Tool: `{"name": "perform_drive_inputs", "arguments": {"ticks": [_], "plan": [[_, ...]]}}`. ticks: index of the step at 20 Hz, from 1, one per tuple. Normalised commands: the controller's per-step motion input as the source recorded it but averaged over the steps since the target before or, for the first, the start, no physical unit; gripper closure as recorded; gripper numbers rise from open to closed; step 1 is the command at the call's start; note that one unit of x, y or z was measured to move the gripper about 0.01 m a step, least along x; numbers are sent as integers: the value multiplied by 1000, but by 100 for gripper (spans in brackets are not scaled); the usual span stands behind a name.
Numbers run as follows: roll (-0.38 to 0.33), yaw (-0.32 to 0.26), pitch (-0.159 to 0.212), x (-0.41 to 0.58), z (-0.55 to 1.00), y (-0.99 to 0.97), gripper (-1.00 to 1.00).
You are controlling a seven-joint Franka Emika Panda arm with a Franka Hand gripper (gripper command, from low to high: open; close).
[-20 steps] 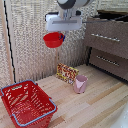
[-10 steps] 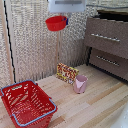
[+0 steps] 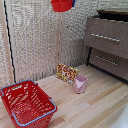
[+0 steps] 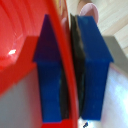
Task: Transport the gripper mindfully toward the orange-red bowl and clasp it to elevate with ease. Ensure your robot's arm aligns efficiently with the top drawer's opening. Carefully slide the orange-red bowl into the designated spot with precision. After confirmation, withdraw the gripper gently. Close the drawer smoothly by transitioning the gripper to its handle.
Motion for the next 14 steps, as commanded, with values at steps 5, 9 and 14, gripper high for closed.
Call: {"name": "perform_drive_inputs", "arguments": {"ticks": [5, 9, 14], "plan": [[0, -227, 23, 19, 413, -548, 100], [0, -246, 5, 0, 352, -509, 100], [0, -259, 16, 0, 405, -469, 100]]}}
